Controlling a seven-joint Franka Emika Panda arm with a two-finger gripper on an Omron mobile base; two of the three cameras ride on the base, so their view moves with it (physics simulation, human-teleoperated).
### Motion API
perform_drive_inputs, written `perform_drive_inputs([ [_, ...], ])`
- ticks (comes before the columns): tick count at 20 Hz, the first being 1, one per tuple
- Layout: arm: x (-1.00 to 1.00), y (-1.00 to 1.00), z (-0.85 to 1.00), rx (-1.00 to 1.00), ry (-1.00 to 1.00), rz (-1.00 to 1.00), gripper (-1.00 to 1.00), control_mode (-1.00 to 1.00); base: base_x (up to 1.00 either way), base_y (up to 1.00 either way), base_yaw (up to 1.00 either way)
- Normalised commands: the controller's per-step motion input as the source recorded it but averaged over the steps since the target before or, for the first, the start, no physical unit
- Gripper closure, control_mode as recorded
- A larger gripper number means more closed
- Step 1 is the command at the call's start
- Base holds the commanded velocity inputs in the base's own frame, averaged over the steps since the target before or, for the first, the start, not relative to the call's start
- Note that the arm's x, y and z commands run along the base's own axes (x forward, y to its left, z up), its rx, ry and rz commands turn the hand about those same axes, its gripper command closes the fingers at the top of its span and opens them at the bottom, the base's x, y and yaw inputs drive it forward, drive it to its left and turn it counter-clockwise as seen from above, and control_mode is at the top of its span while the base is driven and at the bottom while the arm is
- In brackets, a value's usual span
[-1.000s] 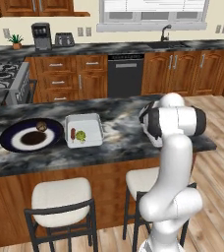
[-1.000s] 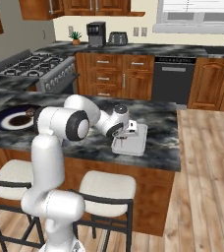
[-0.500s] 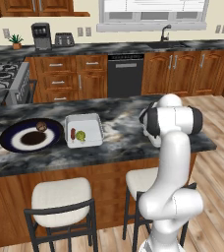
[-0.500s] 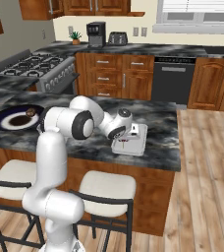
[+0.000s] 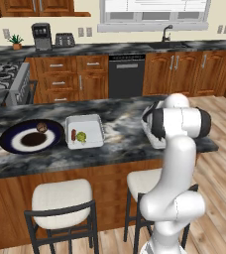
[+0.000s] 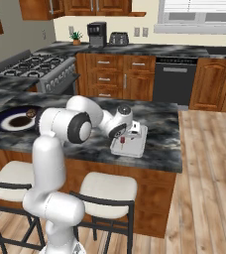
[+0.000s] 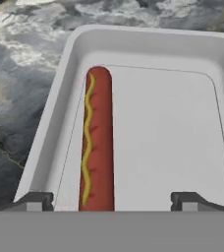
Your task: Place one cooked food and one vegetable from the large plate to each tupperware container.
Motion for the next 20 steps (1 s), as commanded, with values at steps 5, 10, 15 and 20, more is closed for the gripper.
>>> perform_drive_inputs([
  [5,-0.60,0.01,0.70,0.00,-0.16,-0.11,-1.00,-1.00,0.00,0.00,0.00],
  [10,-0.89,0.33,0.45,0.02,-0.11,-0.11,-1.00,-1.00,0.00,0.00,0.00],
  [15,-0.63,0.13,0.90,0.00,-0.02,-0.02,-1.00,-1.00,0.00,0.00,0.00],
  [20,-0.18,0.31,0.91,0.00,0.00,0.00,-1.00,-1.00,0.00,0.00,0.00],
])
